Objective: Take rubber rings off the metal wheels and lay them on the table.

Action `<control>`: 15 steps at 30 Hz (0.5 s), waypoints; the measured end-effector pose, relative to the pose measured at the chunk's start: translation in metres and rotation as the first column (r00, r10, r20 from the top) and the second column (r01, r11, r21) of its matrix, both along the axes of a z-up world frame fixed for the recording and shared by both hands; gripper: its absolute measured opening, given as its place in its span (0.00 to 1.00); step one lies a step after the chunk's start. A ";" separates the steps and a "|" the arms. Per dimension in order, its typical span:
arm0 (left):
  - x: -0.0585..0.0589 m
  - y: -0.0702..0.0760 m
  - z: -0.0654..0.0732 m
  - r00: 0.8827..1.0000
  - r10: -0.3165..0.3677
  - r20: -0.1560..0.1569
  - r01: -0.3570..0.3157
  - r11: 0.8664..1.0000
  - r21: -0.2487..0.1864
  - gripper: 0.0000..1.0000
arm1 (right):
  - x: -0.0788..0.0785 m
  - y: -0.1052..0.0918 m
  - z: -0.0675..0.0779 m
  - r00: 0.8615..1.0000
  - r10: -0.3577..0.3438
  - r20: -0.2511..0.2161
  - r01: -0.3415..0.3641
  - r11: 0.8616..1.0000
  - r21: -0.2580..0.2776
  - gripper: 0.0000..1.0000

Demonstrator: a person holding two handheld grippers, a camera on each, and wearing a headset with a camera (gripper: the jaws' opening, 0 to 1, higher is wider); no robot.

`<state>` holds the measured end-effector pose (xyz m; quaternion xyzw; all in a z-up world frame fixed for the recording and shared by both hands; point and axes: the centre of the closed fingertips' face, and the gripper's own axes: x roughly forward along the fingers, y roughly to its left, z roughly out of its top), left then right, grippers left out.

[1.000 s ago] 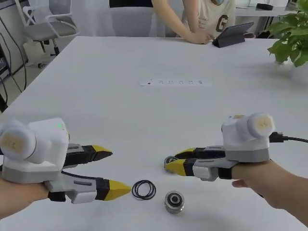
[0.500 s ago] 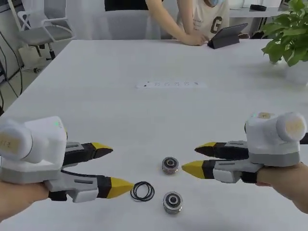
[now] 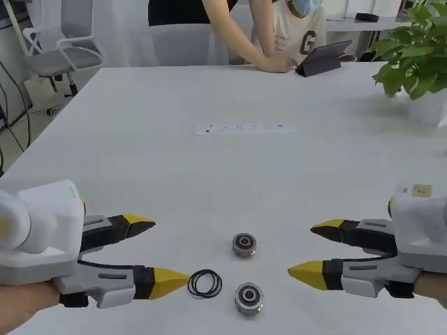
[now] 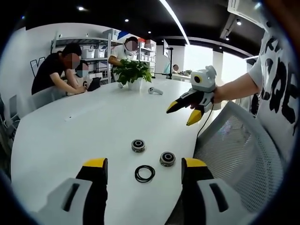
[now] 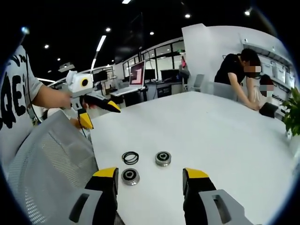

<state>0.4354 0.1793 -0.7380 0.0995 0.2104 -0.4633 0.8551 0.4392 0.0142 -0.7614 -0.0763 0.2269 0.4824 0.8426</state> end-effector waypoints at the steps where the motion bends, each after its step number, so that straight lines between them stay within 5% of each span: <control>1: -0.001 0.001 0.000 1.000 0.004 0.001 -0.004 1.000 -0.002 0.62 | -0.001 -0.002 0.000 1.000 -0.002 0.001 0.002 1.000 -0.003 0.54; 15: -0.011 0.014 0.001 0.998 0.061 -0.004 -0.061 0.998 -0.016 0.67 | -0.017 -0.022 -0.007 0.999 -0.042 0.003 0.042 0.999 -0.009 0.61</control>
